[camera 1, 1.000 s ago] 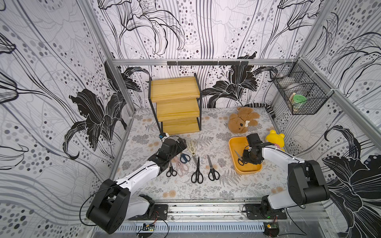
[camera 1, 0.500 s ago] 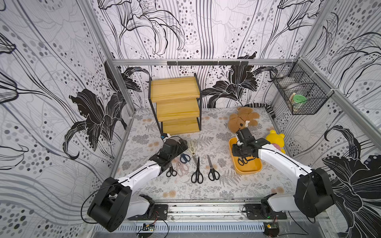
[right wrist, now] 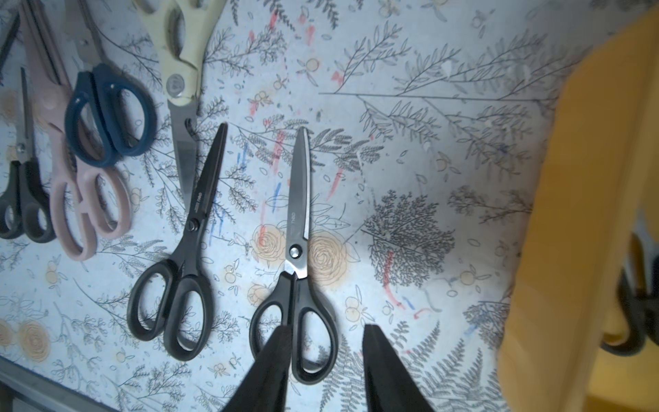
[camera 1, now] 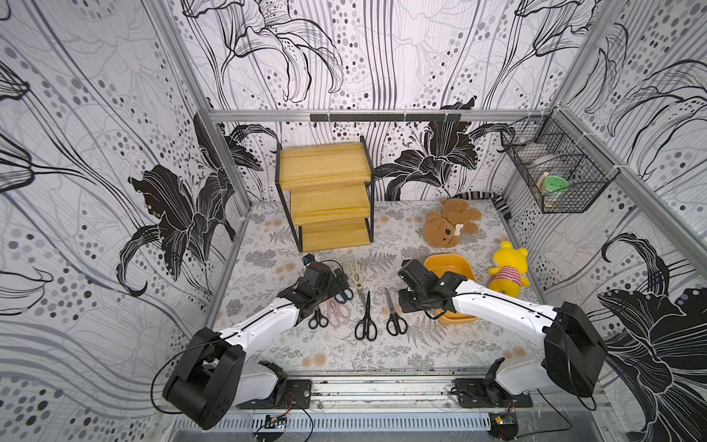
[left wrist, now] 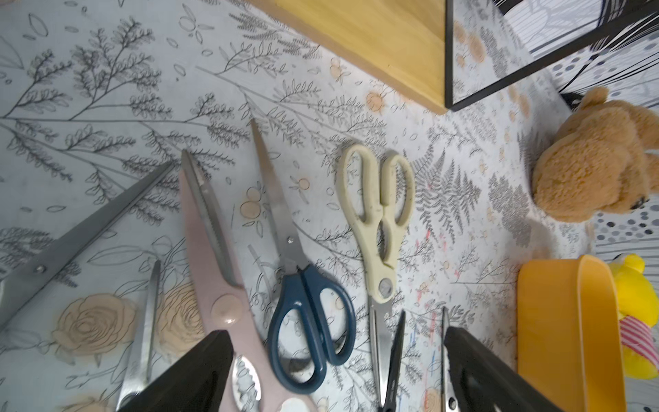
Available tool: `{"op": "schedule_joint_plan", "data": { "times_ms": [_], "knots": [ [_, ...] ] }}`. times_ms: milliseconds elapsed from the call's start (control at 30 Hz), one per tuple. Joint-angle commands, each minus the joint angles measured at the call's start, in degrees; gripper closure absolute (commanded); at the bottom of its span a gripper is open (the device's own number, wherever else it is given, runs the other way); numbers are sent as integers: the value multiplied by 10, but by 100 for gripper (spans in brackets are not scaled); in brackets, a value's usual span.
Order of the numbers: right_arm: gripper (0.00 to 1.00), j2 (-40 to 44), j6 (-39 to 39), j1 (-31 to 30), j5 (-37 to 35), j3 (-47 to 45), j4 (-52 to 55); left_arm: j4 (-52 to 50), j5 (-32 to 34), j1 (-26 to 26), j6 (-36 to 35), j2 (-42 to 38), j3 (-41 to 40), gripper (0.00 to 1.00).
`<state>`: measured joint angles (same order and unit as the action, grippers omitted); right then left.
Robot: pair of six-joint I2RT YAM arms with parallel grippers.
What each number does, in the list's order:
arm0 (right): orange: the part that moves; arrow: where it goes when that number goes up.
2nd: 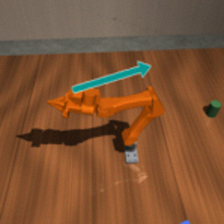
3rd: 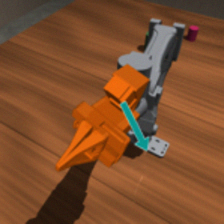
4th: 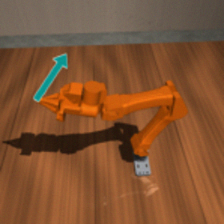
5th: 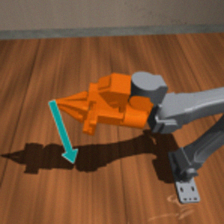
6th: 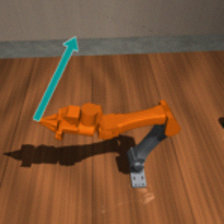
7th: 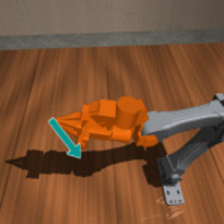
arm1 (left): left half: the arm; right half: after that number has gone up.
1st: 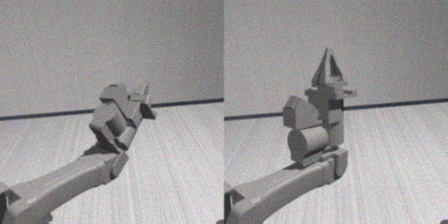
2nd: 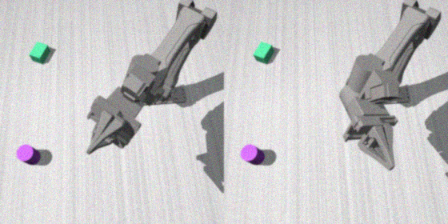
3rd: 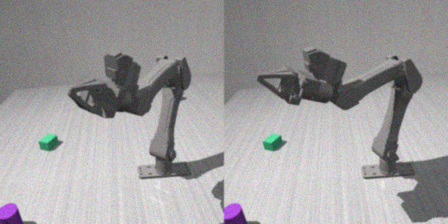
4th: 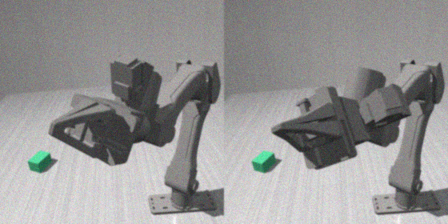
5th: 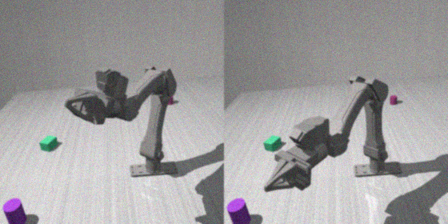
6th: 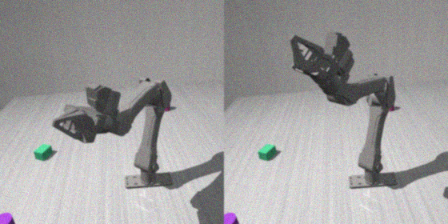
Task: Put the scissors into the storage box
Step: Pick up the scissors from the center of the board.
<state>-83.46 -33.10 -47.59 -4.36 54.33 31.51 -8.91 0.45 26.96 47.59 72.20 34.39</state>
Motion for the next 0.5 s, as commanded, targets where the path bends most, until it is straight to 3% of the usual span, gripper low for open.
{"op": "schedule_joint_plan", "data": {
  "times_ms": [0, 200, 467],
  "knots": [
    [62, -16, -37, -13, -25, -24, -9, -51, -18, 2, -22, -30, -2, 2],
    [65, -34, -55, -22, -13, -55, -35, -75, -42, 2, -5, -68, -20, 2],
    [68, -49, -60, -29, 4, -66, -38, -47, -43, 3, 16, -56, -15, 2]
  ]
}}
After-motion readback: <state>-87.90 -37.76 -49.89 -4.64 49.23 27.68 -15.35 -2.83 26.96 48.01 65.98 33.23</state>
